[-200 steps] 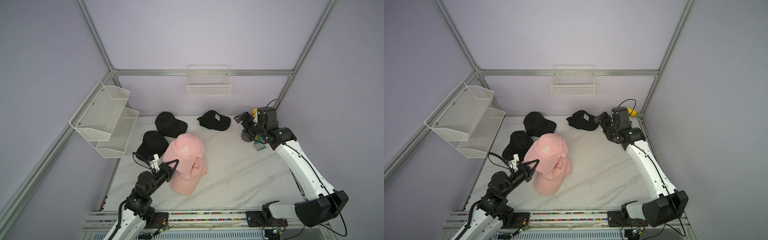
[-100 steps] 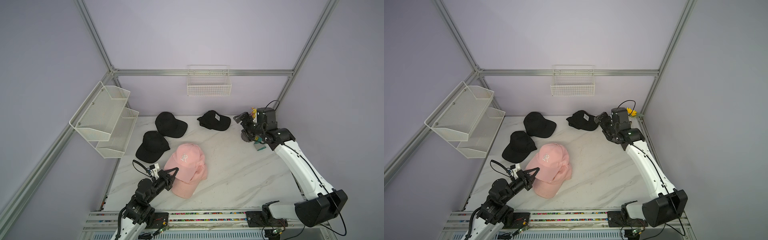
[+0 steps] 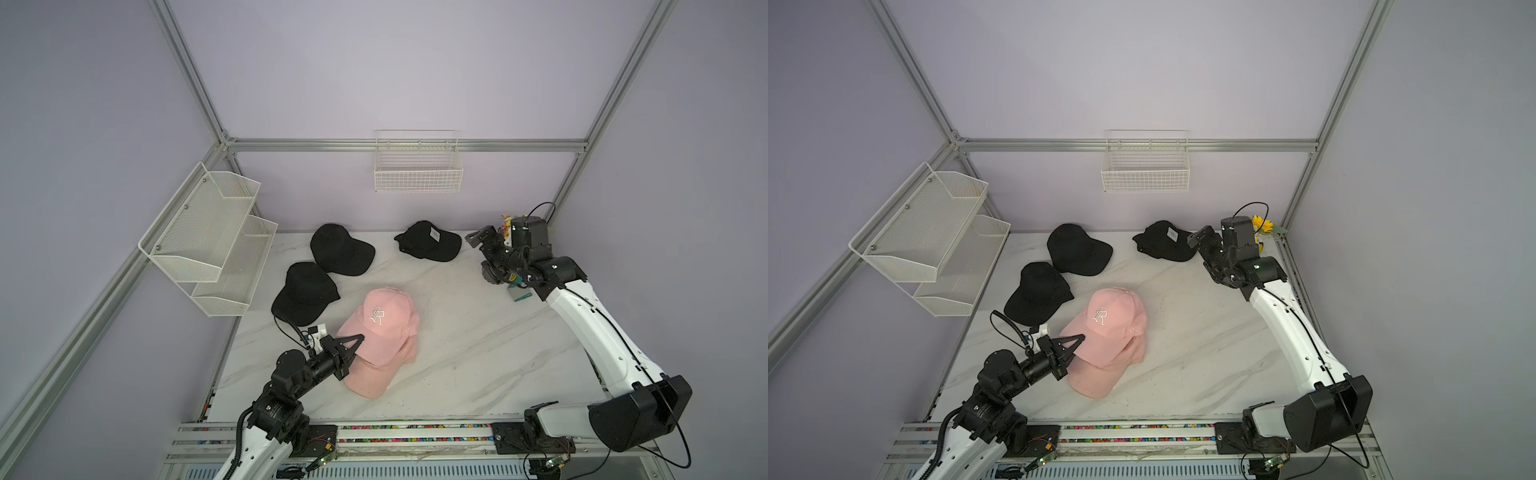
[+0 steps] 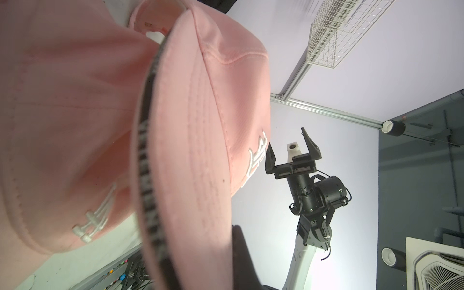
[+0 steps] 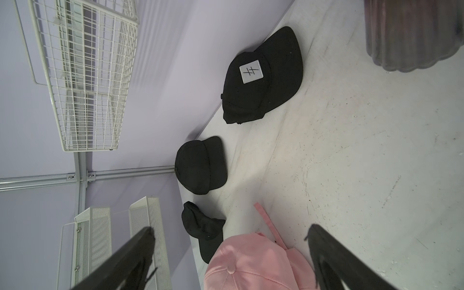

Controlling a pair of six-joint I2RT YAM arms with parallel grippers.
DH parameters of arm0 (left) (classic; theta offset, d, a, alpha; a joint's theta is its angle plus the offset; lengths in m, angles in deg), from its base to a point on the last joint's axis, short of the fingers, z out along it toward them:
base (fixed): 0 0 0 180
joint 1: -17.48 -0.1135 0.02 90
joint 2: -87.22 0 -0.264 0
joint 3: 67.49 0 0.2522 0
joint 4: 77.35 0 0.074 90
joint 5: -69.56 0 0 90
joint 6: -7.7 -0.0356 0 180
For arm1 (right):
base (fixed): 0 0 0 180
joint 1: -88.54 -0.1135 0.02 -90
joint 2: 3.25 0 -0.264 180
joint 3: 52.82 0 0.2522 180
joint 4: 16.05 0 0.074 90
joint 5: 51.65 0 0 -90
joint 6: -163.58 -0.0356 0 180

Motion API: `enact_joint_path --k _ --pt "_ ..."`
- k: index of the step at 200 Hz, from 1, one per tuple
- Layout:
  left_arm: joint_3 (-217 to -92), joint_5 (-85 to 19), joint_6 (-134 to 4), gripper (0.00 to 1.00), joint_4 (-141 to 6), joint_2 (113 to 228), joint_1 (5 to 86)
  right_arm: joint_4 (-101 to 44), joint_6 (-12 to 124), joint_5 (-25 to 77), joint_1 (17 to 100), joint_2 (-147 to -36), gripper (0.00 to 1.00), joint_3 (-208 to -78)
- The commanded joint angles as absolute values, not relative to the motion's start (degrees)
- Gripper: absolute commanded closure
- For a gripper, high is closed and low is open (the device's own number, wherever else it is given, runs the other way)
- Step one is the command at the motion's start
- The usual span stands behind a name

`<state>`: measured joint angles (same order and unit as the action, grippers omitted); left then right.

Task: Stack the baseball caps by color
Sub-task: Place the baseball cap on the baseball cap.

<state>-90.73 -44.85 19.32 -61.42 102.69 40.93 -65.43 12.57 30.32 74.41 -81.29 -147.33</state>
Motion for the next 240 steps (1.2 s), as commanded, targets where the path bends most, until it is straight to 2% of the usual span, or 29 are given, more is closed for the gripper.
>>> enact_joint_path --k 1,20,23,40,43,59,83,98,126,147,181,208,240 --pt "-89.2 -47.4 19.5 1.0 -55.2 98.0 41.7 -65.7 13.1 30.9 74.6 -81.5 0.03 -147.7" --pt "-88.8 -46.9 19.1 1.0 -46.3 91.9 41.7 -65.8 13.3 31.1 74.6 -81.3 0.03 -147.8" --pt "-88.7 -47.0 19.1 0.97 -45.1 91.1 41.7 -65.7 13.3 31.1 74.6 -81.3 0.03 -147.8" --pt "-88.2 -47.1 19.4 0.72 -38.7 87.3 41.7 -65.3 13.0 30.8 74.6 -81.5 0.03 -147.8" --pt "-88.3 -47.2 19.2 0.65 -38.0 87.4 41.7 -65.3 13.0 30.7 74.6 -81.6 0.03 -147.8" --pt "-90.2 -45.9 16.4 0.42 -33.7 88.8 41.7 -65.1 12.7 30.1 74.6 -81.5 0.03 -148.2" --pt "-93.9 -40.3 11.1 0.2 -24.9 89.6 41.7 -65.2 12.7 30.0 74.6 -81.6 0.03 -149.1" --pt "-96.4 -35.9 8.0 0.0 -19.3 90.9 41.7 -65.7 13.0 30.4 74.6 -81.6 0.03 -149.5" --pt "-101.3 -30.8 0.9 0.0 -16.4 98.4 41.6 -66.8 14.8 30.8 74.5 -83.0 0.03 -150.1" --pt "-109.9 -25.7 -8.1 0.0 -14.1 107.7 41.6 -67.6 20.6 31.4 72.6 -83.4 0.03 -150.5" --pt "-124.3 -20.3 -24.9 0.0 -11.9 124.6 41.7 -72.2 36.6 37.0 56.9 -85.5 0.03 -150.6" --pt "-127.4 -26.5 -30.0 0.0 -14.8 135.7 41.5 -75.8 34.0 35.9 48.3 -85.5 0.03 -143.7" --pt "-124.5 -34.0 -34.5 0.0 -20.5 143.1 41.4 -67.3 22.5 31.3 41.0 -80.4 0.03 -128.4"
